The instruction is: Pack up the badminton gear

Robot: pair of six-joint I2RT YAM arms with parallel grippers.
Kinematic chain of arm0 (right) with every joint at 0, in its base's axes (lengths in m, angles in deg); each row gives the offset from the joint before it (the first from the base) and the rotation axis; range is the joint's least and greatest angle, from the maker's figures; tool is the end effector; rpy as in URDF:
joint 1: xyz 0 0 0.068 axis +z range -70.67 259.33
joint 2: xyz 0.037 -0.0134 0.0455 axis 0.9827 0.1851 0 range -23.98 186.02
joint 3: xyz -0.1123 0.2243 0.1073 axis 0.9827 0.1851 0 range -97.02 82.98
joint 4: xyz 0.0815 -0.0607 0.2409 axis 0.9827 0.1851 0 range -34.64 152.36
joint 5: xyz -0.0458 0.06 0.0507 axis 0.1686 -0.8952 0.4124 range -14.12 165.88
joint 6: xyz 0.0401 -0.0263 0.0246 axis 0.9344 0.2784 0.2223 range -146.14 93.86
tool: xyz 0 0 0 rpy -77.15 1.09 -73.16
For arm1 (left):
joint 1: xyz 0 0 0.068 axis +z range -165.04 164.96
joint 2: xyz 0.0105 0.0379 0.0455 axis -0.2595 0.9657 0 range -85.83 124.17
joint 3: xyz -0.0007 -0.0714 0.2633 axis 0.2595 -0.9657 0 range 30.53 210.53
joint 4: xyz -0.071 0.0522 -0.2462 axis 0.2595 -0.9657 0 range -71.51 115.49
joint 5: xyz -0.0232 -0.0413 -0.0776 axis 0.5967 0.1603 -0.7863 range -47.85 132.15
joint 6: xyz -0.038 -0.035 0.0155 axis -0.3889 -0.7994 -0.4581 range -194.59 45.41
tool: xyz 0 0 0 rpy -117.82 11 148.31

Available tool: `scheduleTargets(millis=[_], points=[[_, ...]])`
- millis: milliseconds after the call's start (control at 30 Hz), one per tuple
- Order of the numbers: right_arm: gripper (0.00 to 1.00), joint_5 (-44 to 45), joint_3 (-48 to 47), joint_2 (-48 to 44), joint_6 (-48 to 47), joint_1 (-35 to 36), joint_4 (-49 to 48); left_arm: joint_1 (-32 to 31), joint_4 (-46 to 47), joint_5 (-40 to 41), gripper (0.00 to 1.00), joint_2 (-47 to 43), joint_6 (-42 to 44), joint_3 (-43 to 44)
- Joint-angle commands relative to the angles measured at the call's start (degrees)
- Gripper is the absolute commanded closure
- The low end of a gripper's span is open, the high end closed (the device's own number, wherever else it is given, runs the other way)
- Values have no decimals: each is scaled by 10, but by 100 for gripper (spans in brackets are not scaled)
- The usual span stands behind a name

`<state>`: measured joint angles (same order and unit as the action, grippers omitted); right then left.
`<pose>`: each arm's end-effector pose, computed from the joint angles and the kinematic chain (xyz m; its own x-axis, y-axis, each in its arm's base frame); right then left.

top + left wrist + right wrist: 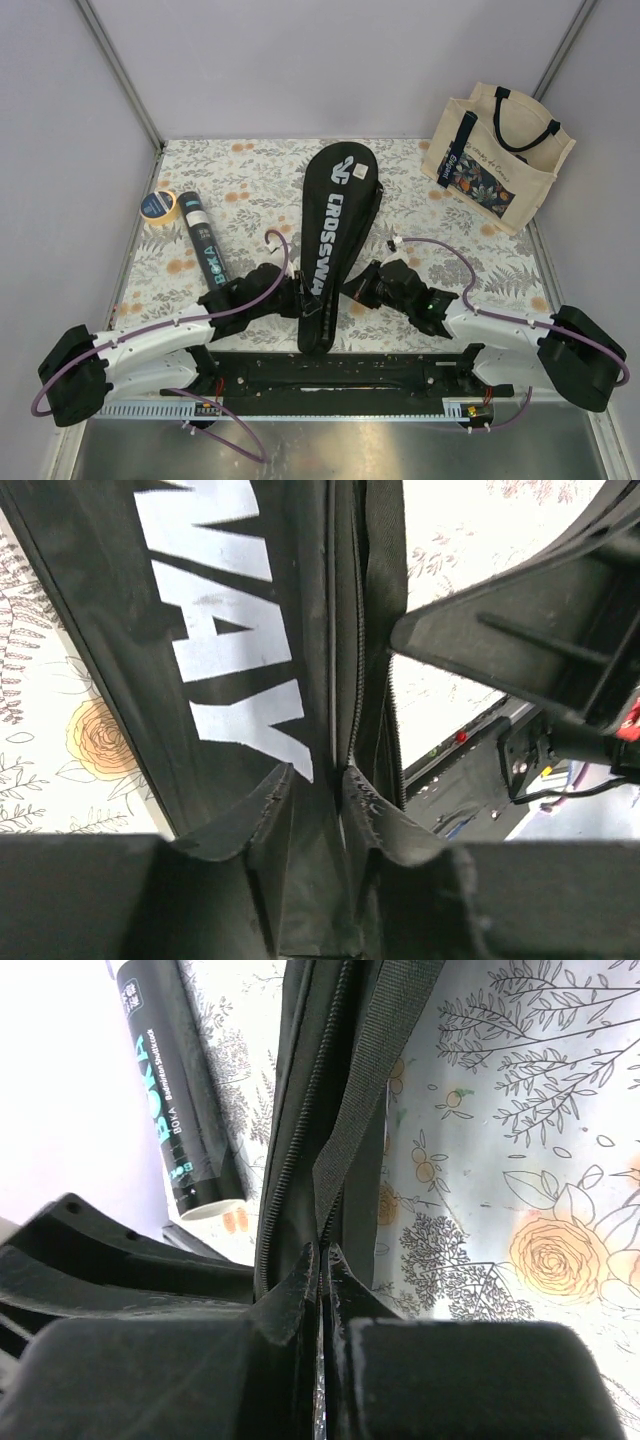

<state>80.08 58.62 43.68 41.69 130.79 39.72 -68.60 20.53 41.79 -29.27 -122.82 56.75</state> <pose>0.1492 0.1831 0.1826 -0.7941 0.4855 -0.3657 -0.0111 0.5900 0.8074 0.1221 -0.1657 0.1985 -0.8308 -0.1303 -0.5411 0.2820 0.7396 -0.6111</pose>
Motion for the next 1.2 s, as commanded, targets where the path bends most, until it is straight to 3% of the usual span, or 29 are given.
scheduleTargets(millis=[0, 167, 467, 667, 900, 1067, 1167], points=[[100, 41, -38, -24, -38, 16, 73, 0, -37, 27, 66, -14, 54, 60], [100, 49, -52, -31, -44, 24, 85, -2, -67, 6, 58, 0, 70, 75], [100, 47, -59, -42, -42, 31, 79, -37, -9, -23, 52, 26, 72, 44], [100, 77, -27, -73, -36, 33, 103, -44, 13, -8, 52, 66, 58, 41], [100, 49, 36, -96, -33, 33, 75, -47, 63, 14, 52, 130, 38, 23], [100, 108, 51, -134, -41, 33, 173, -51, 67, 14, 52, 128, 23, 24], [100, 107, 50, -173, -51, 33, 179, -57, 54, 26, 52, 104, 33, 24]])
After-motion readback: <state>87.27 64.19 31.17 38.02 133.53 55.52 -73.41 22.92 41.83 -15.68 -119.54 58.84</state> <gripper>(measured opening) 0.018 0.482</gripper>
